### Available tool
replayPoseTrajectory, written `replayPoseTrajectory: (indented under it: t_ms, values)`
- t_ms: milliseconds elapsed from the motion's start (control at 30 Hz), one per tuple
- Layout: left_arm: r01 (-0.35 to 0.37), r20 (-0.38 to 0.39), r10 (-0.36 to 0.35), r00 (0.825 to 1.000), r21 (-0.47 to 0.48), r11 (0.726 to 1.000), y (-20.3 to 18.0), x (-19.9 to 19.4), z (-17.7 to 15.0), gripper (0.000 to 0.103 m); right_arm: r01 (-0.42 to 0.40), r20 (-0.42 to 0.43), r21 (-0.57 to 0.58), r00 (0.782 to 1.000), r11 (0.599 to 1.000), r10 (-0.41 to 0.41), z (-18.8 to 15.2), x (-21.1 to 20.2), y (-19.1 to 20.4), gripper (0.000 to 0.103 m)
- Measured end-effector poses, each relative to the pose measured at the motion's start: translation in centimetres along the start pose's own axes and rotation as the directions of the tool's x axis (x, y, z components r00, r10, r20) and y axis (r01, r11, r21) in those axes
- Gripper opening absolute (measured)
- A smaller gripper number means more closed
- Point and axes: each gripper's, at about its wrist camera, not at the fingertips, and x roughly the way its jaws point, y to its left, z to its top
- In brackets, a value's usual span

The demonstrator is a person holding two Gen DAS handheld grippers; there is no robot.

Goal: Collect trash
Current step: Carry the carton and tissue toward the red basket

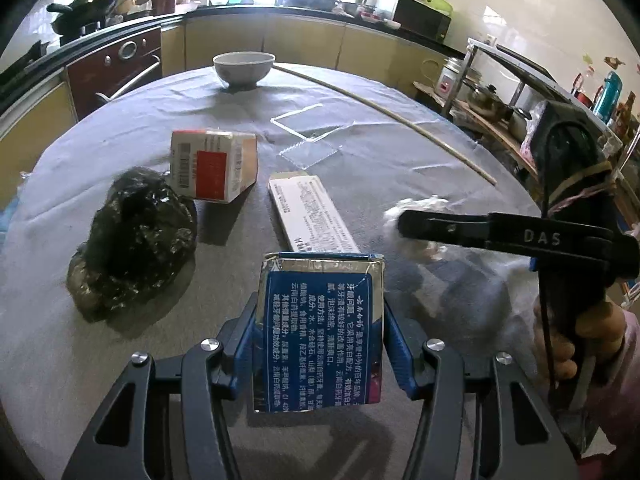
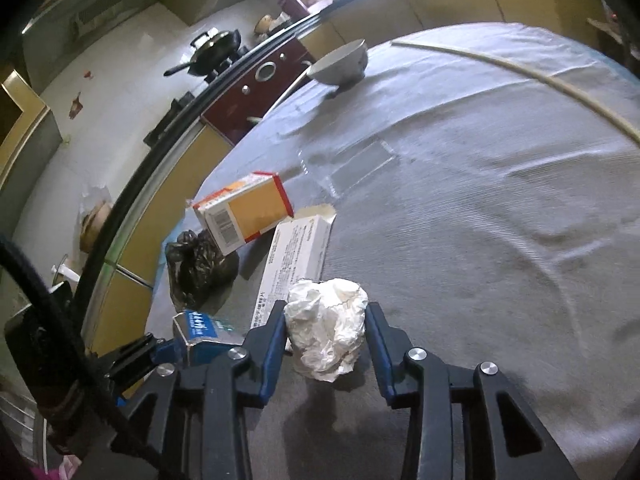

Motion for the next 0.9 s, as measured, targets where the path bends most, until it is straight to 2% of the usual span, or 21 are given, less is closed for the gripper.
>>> replayPoseTrajectory:
  t_ms: [333, 500, 667, 900]
  values:
    - [-0.180, 0.002, 0.180, 0.984, 0.090, 0.980, -5.6, -2.3, 0.2, 0.058, 0.056, 0.102, -0.014, 0.993, 0.998, -0.055, -1.9, -8.5, -1.1, 0.041]
    - [-0.234, 0.005, 0.235, 0.972, 0.139, 0.962, -8.9, -3.1, 0.0, 0.058, 0.082, 0.143, -0.022, 0.987, 0.996, -0.078, -3.6, -12.6, -1.5, 0.041]
    - [-0.252, 0.025, 0.252, 0.967, 0.196, 0.948, -12.4, -3.9, -0.3, 0.058, 0.107, 0.183, -0.028, 0.978, 0.994, -0.101, -5.6, -16.6, -2.0, 0.041]
    - [-0.246, 0.059, 0.239, 0.969, 0.283, 0.927, -18.1, -4.6, -0.8, 0.058, 0.140, 0.221, -0.011, 0.966, 0.990, -0.134, -8.6, -21.6, -3.2, 0.041]
